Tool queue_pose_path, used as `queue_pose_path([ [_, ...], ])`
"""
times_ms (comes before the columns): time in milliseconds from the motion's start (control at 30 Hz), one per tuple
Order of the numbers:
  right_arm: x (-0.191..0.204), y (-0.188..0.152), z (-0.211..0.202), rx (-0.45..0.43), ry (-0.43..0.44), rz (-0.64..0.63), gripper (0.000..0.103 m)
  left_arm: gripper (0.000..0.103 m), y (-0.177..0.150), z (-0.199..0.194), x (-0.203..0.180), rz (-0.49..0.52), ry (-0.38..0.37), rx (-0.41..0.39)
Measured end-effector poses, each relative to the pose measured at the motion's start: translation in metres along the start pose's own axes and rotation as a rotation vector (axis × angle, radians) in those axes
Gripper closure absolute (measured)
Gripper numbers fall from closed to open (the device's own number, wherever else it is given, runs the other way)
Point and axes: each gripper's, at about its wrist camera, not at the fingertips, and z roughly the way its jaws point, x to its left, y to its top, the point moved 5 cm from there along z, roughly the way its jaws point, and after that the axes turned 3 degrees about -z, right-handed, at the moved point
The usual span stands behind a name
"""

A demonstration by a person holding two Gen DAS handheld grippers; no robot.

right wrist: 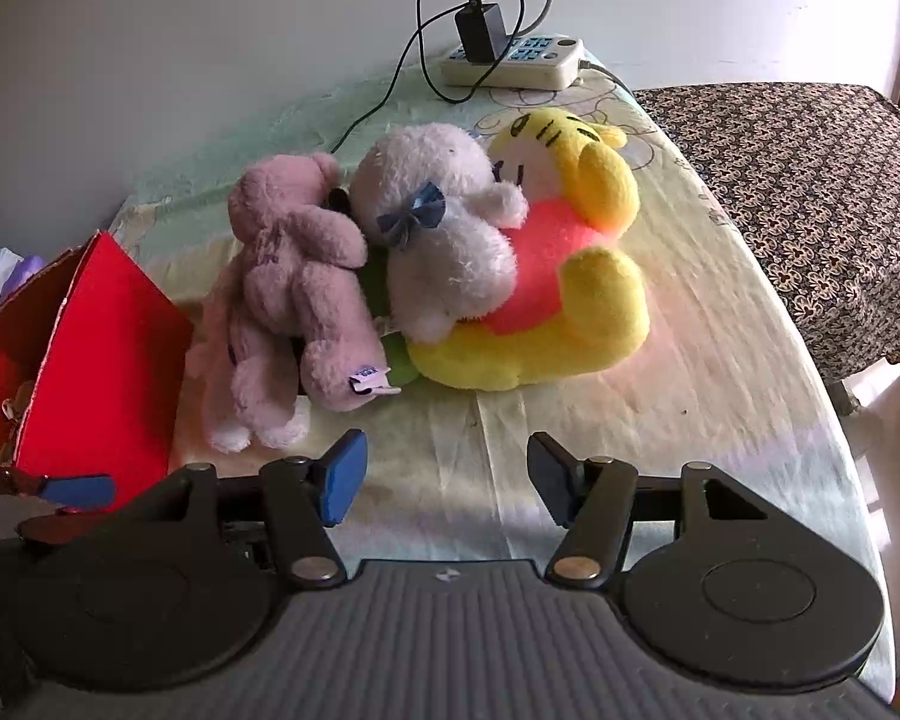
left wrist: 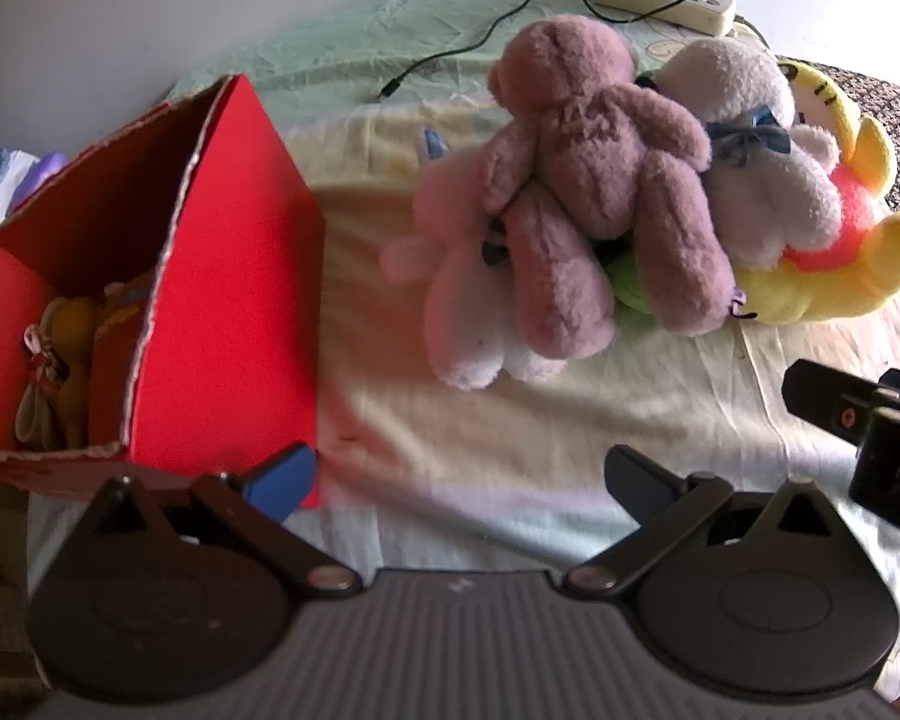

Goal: Organize objects

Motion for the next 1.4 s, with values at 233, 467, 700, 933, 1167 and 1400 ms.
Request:
queue_pose_path([
  [233,0.002,0.0,-0.001,-0.013,-0.003,-0.015,0.041,0.001,0.002,0.001,0.002,-0.013,-0.005,0.02],
  [467,0.002,0.0,-0.005,-0.023,0.006,-0.014,0.041,0.001,0.002,-0.001,0.002,-0.019,-0.017,0.007],
  [700,0.0,0.002,-0.009,-0.031,0.004,-0.008,0.041,0.001,0.004,-0.006,0.001,-0.012,-0.009,-0.013],
  [933,-0.004,0.009,-0.015,-0.059,0.019,0.012,0.04,0.001,0.008,-0.008,0.002,0.002,0.001,-0.013],
  [1167,-0.003,0.015,-0.016,-0.078,0.054,0.019,0.04,0.001,0.014,-0.011,0.005,0.001,0.007,-0.021],
  [1400,-0.001,0.023,-0.02,-0.102,0.087,0.013,0.04,0.001,0.022,-0.013,0.006,0.004,0.01,-0.017],
])
